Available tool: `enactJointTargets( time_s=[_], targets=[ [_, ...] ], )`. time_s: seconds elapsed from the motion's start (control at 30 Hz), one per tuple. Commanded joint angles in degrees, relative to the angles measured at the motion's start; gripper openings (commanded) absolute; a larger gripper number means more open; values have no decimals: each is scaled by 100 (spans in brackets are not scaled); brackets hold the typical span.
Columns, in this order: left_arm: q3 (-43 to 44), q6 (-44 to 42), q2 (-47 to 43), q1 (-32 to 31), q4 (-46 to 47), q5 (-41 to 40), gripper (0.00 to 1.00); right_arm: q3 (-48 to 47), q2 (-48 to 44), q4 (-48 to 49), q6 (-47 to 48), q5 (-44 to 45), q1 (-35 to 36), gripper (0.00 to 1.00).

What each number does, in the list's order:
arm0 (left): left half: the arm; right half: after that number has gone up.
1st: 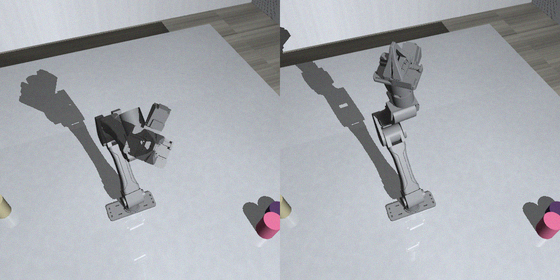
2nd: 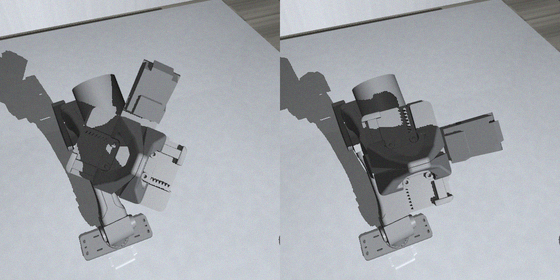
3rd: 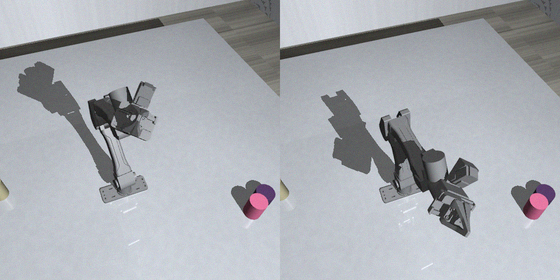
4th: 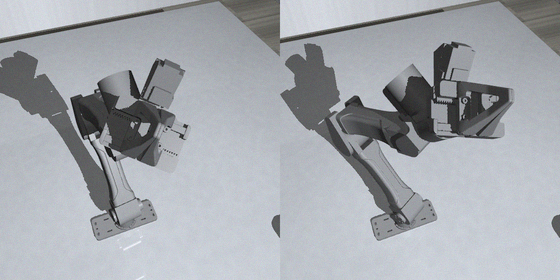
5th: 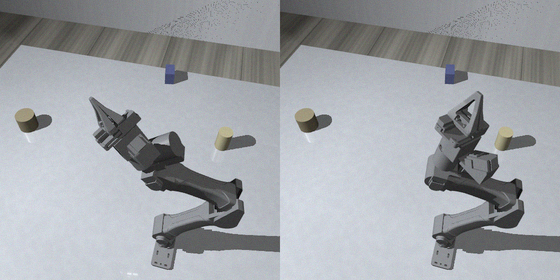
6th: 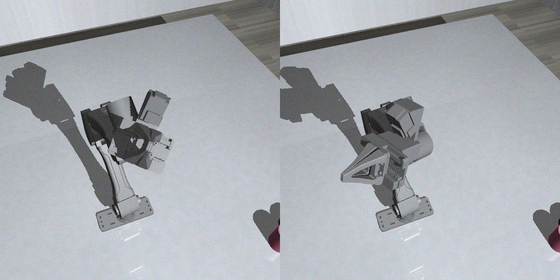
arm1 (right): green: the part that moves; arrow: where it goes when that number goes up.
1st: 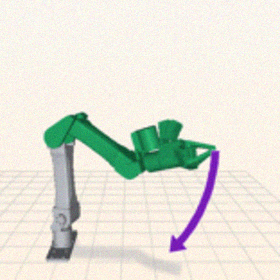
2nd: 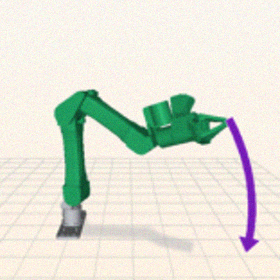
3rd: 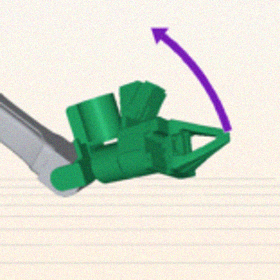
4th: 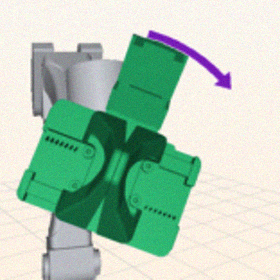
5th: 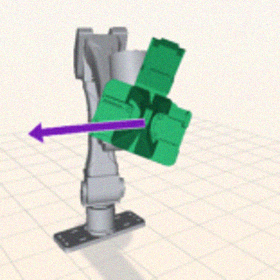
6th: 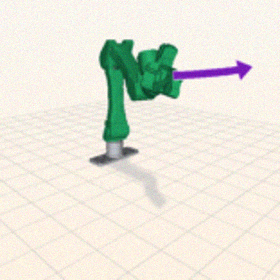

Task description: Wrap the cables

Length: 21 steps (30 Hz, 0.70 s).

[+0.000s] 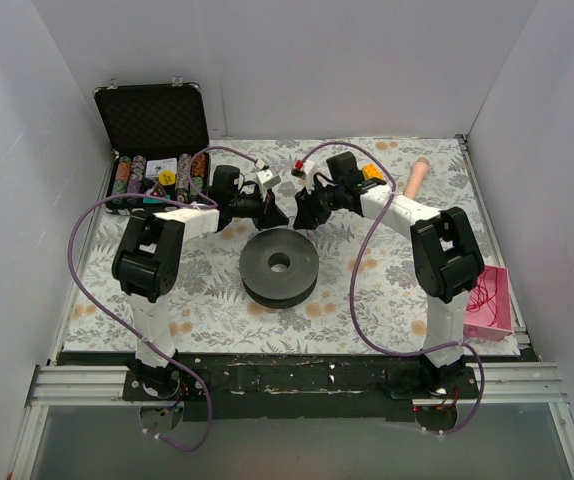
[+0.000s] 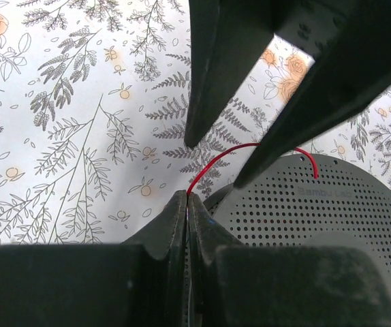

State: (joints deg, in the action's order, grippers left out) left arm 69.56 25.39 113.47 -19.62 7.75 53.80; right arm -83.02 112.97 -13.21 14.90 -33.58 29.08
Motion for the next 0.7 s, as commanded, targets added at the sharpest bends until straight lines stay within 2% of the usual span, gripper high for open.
enactJointTargets(
  time_s=[0.0,0.1,0.17,0.27,0.37,0.53,0.6,0.67],
  targets=[
    [-92,-51,-492,10,121,-72,0,189,-231,362,-749,-568,-481,52],
    [-109,1,-545,10,174,-63,0,680,-459,994,-1741,-877,-798,62],
    [-127,1,-563,10,209,-71,0,988,-687,1258,-2094,-853,-799,78],
    [-144,-25,-563,2,201,-63,0,1357,-1056,1627,-2446,-589,-624,79],
    [-162,-69,-589,10,183,-71,0,1902,-1303,2435,-3158,-483,-597,77],
    [-145,-78,-616,10,166,-98,0,2027,-1155,2411,-3379,-298,-597,68],
    [-145,-78,-624,10,166,-107,0,2009,-1067,2463,-3458,-412,-597,61],
    [-144,-78,-616,2,148,-107,0,2009,-1014,2560,-3546,-535,-597,46]
  ],
)
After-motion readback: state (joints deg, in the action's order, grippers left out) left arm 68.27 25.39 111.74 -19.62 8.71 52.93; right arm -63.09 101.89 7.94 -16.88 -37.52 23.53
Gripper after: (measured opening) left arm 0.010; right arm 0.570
